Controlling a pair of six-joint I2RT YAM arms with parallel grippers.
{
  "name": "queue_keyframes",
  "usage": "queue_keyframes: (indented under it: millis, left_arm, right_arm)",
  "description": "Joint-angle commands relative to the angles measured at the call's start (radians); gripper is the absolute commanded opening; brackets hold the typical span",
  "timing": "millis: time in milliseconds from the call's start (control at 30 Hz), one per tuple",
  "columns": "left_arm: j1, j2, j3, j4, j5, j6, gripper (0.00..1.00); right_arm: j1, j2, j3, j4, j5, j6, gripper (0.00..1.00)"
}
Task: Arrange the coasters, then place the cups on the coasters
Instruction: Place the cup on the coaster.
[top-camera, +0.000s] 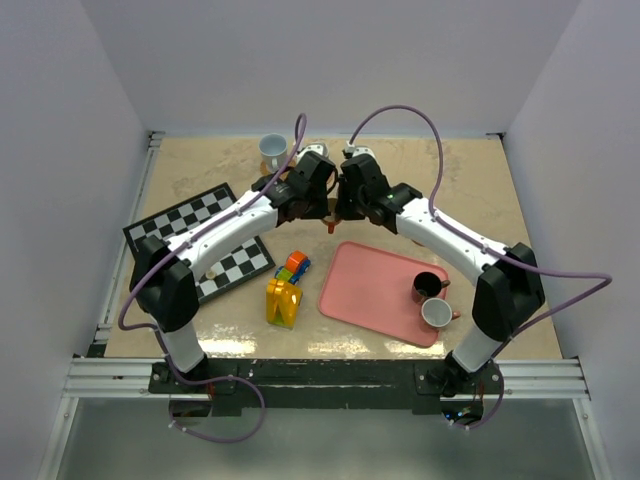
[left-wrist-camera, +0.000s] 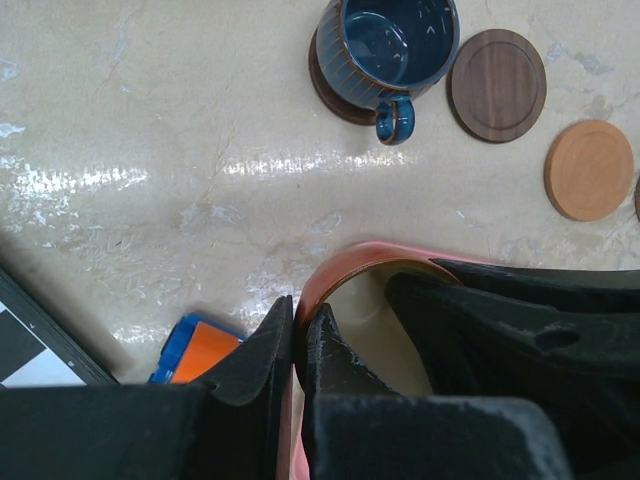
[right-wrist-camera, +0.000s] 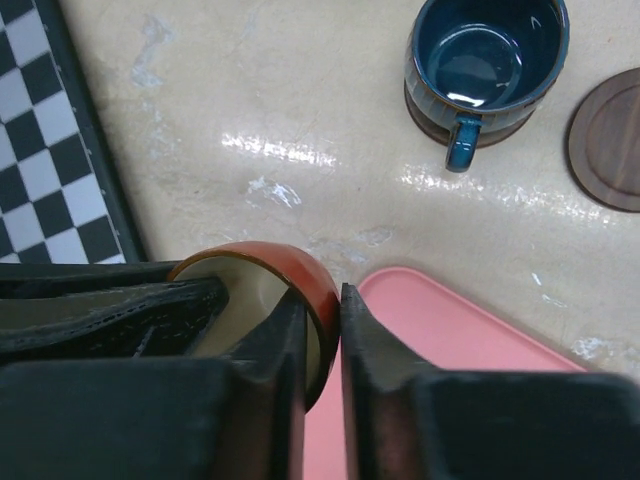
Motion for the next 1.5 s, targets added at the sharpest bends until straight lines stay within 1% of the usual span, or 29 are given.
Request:
queue_keyframes:
  millis: [0, 33, 67, 100, 133, 167, 200, 233, 300, 400, 467, 500, 600, 700, 800, 900, 1000, 1067, 1233, 1467]
  left_arm:
    - [0.004, -0.074, -0.011, 0.043, 0.039, -0.014, 0.0]
    - [0.005, -0.079, -0.018, 0.05, 0.059, -0.011, 0.01]
    - [0.005, -0.082, -0.027, 0.064, 0.076, -0.008, 0.09]
    - [0.005, -0.089, -0.037, 0.079, 0.091, -0.008, 0.25]
    - [0.005, -0.097, -0.044, 0.089, 0.101, -0.011, 0.44]
    - [0.005, -0.109, -0.058, 0.102, 0.108, -0.013, 0.53]
    - [0.004, -0.126, -0.073, 0.116, 0.108, -0.019, 0.61]
    - [0.005, -0.146, -0.092, 0.132, 0.105, -0.026, 0.66]
    - [0.005, -0.206, -0.159, 0.182, 0.092, -0.035, 0.72]
    - [0.005, -0.31, -0.273, 0.244, 0.049, -0.051, 0.76]
    - [0.002, -0.417, -0.365, 0.299, 0.017, -0.06, 0.77]
    - [0.004, -0.457, -0.401, 0.317, 0.003, -0.068, 0.79]
    - [0.008, -0.526, -0.481, 0.345, -0.036, -0.057, 0.84]
    - [0.03, -0.524, -0.472, 0.33, -0.037, -0.016, 0.87]
    - [0.106, -0.514, -0.434, 0.357, 0.047, 0.026, 0.88]
    - [0.206, -0.525, -0.451, 0.443, 0.154, 0.04, 0.88]
    - [0.302, -0.522, -0.462, 0.513, 0.263, 0.047, 0.89]
    - [0.332, -0.508, -0.459, 0.532, 0.311, 0.072, 0.89]
    - [0.376, -0.474, -0.445, 0.534, 0.357, 0.079, 0.89]
    - [0.398, -0.485, -0.454, 0.505, 0.322, 0.098, 0.89]
  right_arm:
    - [-0.01, -0.001, 0.042, 0.013, 0.06, -0.031, 0.0]
    - [-0.01, 0.001, 0.045, 0.012, 0.063, -0.034, 0.0]
    - [-0.011, 0.001, 0.048, 0.013, 0.063, -0.039, 0.0]
    - [-0.013, 0.002, 0.054, 0.012, 0.06, -0.046, 0.0]
    - [-0.017, 0.001, 0.06, 0.012, 0.061, -0.052, 0.0]
    - [-0.027, -0.005, 0.063, 0.01, 0.06, -0.062, 0.0]
    - [-0.037, -0.007, 0.068, 0.007, 0.055, -0.068, 0.0]
    - [-0.054, -0.014, 0.069, 0.007, 0.048, -0.077, 0.0]
    - [-0.094, -0.03, 0.071, 0.01, 0.025, -0.107, 0.0]
    - [-0.178, -0.054, 0.071, 0.024, -0.037, -0.178, 0.0]
    - [-0.232, -0.067, 0.078, 0.035, -0.076, -0.236, 0.0]
    - [-0.263, -0.065, 0.085, 0.036, -0.127, -0.276, 0.0]
    - [-0.335, -0.03, 0.117, -0.001, -0.176, -0.374, 0.0]
    - [-0.396, 0.01, 0.134, -0.016, -0.257, -0.448, 0.0]
    - [-0.441, 0.044, 0.163, -0.042, -0.305, -0.485, 0.0]
    - [-0.459, 0.082, 0.158, -0.022, -0.331, -0.545, 0.0]
    - [-0.465, 0.131, 0.166, -0.027, -0.376, -0.555, 0.0]
    - [-0.465, 0.153, 0.154, -0.016, -0.387, -0.551, 0.0]
    - [-0.468, 0.196, 0.148, 0.004, -0.348, -0.546, 0.0]
    - [-0.482, 0.246, 0.141, 0.016, -0.308, -0.563, 0.0]
